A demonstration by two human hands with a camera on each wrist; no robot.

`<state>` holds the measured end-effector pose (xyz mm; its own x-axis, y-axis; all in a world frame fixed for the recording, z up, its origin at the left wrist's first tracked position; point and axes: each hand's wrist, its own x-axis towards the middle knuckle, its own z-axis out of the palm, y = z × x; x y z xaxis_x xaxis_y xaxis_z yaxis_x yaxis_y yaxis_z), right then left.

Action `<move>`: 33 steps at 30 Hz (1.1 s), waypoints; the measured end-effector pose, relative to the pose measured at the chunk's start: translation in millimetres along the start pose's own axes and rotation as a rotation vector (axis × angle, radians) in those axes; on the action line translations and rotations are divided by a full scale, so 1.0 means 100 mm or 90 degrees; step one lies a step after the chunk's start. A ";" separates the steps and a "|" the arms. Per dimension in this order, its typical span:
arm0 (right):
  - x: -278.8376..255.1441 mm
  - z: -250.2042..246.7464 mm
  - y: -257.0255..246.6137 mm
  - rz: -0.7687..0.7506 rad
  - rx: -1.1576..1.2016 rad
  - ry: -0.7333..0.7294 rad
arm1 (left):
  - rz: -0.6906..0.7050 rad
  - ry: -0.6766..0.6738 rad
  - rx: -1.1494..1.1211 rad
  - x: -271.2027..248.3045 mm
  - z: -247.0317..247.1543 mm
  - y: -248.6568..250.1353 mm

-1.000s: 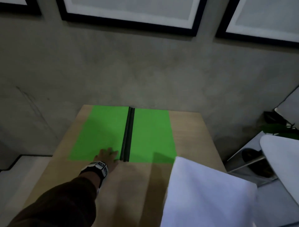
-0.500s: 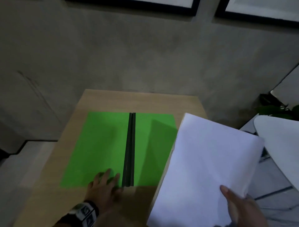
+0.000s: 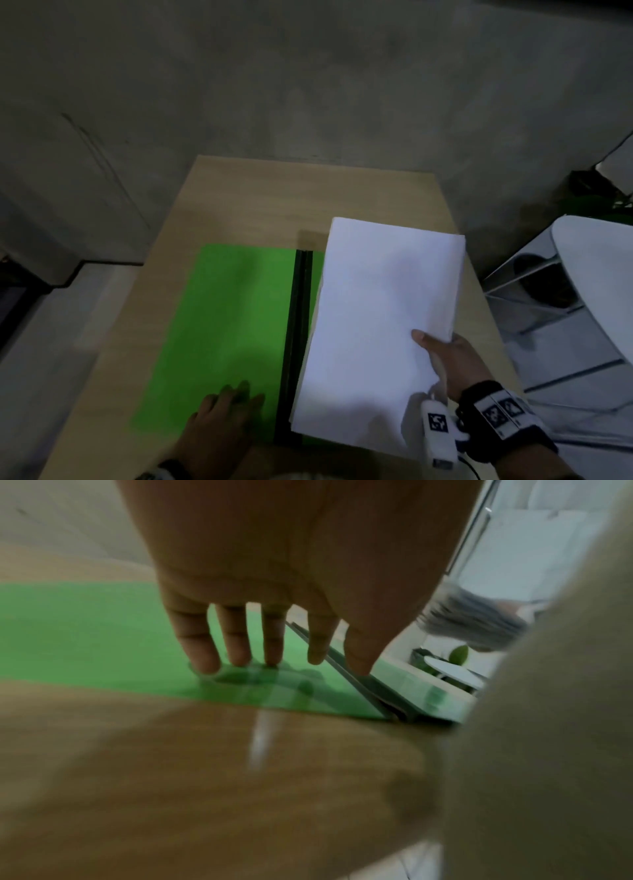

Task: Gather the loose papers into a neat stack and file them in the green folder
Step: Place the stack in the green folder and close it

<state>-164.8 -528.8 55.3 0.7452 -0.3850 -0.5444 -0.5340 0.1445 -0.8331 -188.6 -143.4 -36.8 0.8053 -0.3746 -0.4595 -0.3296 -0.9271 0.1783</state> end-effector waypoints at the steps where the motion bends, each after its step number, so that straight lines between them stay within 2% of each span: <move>1: 0.06 0.06 0.01 0.008 -0.002 -0.019 | 0.007 0.003 -0.018 0.05 -0.06 -0.10; 3: 0.22 0.17 0.03 0.025 -0.031 -0.042 | -0.024 0.061 -0.070 0.12 -0.24 -0.28; 5: 0.41 0.24 0.11 0.048 -0.079 -0.055 | -0.127 0.101 -0.128 0.17 -0.44 -0.42; 9: 0.68 0.33 0.31 0.019 -0.215 -0.057 | -0.394 0.054 -0.219 0.22 -0.60 -0.75; 12: 0.79 0.34 0.41 0.018 -0.234 -0.016 | -0.478 0.014 -0.238 0.26 -0.63 -0.88; 14: 0.84 0.35 0.44 0.019 -0.230 -0.002 | -0.493 0.023 -0.316 0.28 -0.62 -0.92; 17: 0.89 0.34 0.44 0.015 -0.231 -0.011 | -0.456 0.012 -0.397 0.30 -0.64 -1.02; 21: 0.92 0.33 0.38 0.028 -0.251 -0.042 | -0.377 -0.057 -0.351 0.26 -0.74 -1.10; 24: 1.15 0.19 0.51 0.023 -0.272 -0.058 | -0.270 -0.004 -0.434 0.11 -1.03 -1.05; 27: 0.96 0.18 0.33 0.021 -0.297 -0.047 | -0.129 0.054 -0.478 -0.13 -1.42 -0.95; 29: 0.85 0.15 0.26 0.004 -0.336 -0.037 | -0.028 0.050 -0.472 -0.25 -1.61 -0.82; 33: 0.82 0.12 0.24 -0.048 -0.354 -0.089 | 0.130 0.019 -0.554 -0.29 -1.79 -0.33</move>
<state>-112.0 -545.3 -10.5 0.8150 -0.2459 -0.5247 -0.5787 -0.3941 -0.7140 -112.9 -103.6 126.4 0.7887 -0.5213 -0.3259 0.0135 -0.5152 0.8569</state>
